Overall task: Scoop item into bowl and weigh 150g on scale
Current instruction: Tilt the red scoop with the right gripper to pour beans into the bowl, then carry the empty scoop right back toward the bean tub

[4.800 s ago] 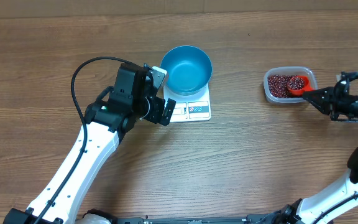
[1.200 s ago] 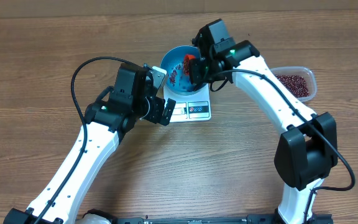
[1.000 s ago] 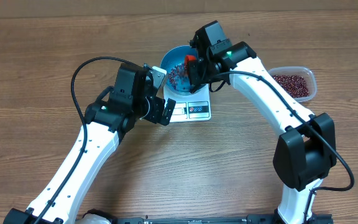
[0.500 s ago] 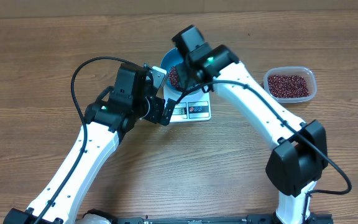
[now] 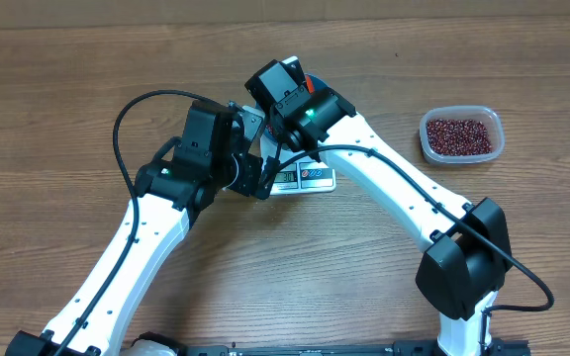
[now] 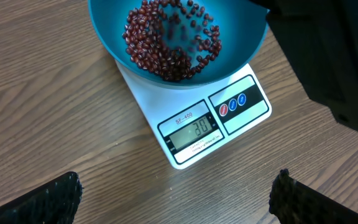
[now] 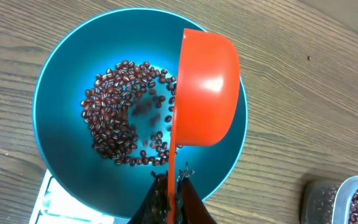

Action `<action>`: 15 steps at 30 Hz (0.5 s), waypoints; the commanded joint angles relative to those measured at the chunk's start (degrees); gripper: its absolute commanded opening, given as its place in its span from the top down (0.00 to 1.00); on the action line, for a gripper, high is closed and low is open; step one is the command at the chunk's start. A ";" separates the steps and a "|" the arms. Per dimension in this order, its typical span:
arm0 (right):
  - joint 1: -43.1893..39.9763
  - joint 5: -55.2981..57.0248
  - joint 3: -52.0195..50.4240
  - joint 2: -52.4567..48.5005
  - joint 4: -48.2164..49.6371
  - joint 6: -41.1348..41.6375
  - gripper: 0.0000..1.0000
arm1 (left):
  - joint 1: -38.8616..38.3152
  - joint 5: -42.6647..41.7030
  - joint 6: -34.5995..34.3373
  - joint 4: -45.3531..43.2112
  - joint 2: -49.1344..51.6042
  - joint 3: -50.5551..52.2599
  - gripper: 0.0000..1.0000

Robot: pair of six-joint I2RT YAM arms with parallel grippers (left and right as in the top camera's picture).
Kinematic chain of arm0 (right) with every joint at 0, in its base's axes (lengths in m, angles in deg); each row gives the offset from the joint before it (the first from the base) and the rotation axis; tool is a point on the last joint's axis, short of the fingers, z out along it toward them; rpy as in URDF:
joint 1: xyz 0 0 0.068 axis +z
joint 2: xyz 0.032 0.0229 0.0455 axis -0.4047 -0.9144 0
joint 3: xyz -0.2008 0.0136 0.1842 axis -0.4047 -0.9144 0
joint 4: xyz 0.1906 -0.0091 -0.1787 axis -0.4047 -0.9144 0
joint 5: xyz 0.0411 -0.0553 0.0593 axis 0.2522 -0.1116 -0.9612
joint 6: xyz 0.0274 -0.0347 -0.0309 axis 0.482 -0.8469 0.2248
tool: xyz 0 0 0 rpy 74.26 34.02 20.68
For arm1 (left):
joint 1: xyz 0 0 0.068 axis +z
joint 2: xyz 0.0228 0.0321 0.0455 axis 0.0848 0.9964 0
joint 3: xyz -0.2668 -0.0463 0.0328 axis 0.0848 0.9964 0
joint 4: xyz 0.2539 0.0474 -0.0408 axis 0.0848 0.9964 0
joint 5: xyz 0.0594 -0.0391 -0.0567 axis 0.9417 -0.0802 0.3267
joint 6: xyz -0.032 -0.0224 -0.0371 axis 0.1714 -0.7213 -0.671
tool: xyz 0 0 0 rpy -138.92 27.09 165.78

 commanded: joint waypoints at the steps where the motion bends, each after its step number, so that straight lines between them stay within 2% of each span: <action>1: -0.42 -0.22 2.49 1.68 0.33 -0.02 0.96 | -0.37 0.37 -0.31 0.00 -0.13 0.09 0.01; 9: -3.54 -5.88 2.91 3.65 0.48 -0.04 0.96 | -0.37 0.37 -0.31 0.00 -0.13 0.09 0.00; 15: -9.18 -19.08 2.91 5.40 0.33 -0.15 0.96 | -0.37 0.37 -0.31 0.00 -0.13 0.09 0.01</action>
